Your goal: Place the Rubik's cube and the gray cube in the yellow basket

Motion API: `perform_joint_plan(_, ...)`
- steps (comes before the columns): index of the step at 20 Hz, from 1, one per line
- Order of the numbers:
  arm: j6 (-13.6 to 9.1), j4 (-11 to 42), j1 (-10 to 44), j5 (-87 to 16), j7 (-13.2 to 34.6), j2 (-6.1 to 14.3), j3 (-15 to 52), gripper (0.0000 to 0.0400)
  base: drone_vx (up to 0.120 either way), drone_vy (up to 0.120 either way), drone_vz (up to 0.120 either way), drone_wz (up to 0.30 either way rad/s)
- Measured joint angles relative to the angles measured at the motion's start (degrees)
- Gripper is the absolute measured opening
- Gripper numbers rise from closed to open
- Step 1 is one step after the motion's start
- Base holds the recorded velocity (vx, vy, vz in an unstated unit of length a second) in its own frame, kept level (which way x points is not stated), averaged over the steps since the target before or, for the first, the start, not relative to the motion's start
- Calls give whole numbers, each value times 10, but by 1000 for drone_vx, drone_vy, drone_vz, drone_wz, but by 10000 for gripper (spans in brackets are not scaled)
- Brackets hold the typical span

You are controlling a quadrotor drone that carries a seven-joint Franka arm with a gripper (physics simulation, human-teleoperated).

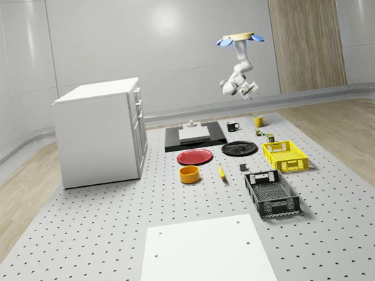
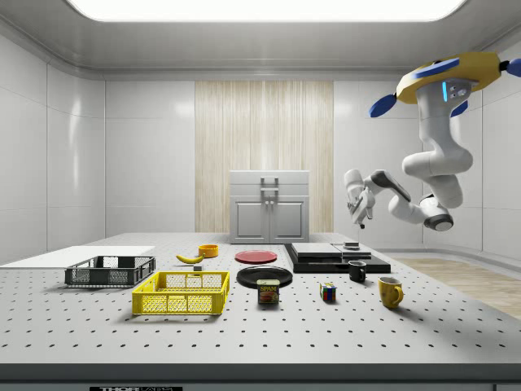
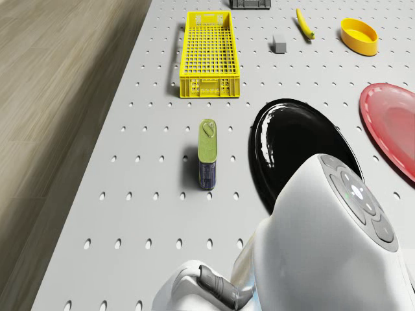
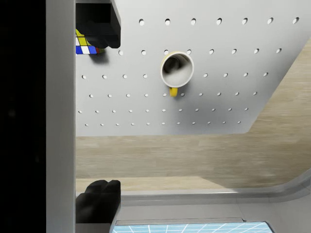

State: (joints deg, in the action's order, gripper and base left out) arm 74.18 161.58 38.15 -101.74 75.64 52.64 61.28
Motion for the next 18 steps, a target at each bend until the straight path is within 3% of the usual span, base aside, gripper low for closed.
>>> perform_joint_plan(4, -44, 30, 95, -78, 64, 27, 50, 400, 120, -40, -120, 0)
perform_joint_plan(8, -67, 40, 152, -109, 101, 48, 78, 400, 120, -120, -120, 0)
perform_joint_plan(18, -69, 43, 208, -117, 141, 88, 108, 400, 120, 0, -120, 0)
